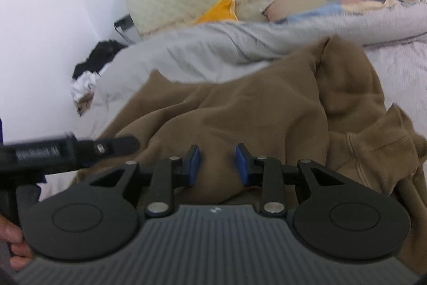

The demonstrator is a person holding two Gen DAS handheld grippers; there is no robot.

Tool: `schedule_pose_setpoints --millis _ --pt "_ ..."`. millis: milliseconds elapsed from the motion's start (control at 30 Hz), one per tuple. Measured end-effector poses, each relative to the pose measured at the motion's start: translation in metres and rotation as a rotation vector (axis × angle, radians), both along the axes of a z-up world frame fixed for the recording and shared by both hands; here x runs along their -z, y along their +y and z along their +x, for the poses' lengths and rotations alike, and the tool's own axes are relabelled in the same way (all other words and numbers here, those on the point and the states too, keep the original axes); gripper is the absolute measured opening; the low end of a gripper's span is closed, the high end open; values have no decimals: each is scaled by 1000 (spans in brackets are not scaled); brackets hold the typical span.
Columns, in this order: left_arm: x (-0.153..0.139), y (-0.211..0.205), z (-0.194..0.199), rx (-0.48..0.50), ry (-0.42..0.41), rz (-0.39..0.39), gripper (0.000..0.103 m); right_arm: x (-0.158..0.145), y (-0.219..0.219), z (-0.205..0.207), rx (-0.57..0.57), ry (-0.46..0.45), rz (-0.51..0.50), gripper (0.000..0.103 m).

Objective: Fold large clothes

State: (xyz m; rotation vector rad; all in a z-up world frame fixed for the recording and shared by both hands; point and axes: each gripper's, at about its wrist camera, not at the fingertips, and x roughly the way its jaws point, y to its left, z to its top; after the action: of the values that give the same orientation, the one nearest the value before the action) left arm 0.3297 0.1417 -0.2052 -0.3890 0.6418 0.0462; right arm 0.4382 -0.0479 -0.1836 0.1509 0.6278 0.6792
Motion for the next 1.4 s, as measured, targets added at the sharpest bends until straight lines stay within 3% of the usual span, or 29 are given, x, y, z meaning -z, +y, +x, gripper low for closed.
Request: schedule_pose_setpoints --millis 200,433,967,1167,1400 --pt "35 -1 25 -6 113 69 60 24 17 8 -7 -7 -78 35" --pt "45 5 35 -16 107 50 61 41 17 17 7 -1 -83 36" --pt "-6 -16 -44 -33 -20 104 60 6 -18 -19 42 34 62 40" --pt "-7 -21 -51 0 -20 110 60 -1 -23 -32 56 48 19 39" --pt "5 -26 -44 23 34 107 61 7 -15 -37 52 51 -82 39"
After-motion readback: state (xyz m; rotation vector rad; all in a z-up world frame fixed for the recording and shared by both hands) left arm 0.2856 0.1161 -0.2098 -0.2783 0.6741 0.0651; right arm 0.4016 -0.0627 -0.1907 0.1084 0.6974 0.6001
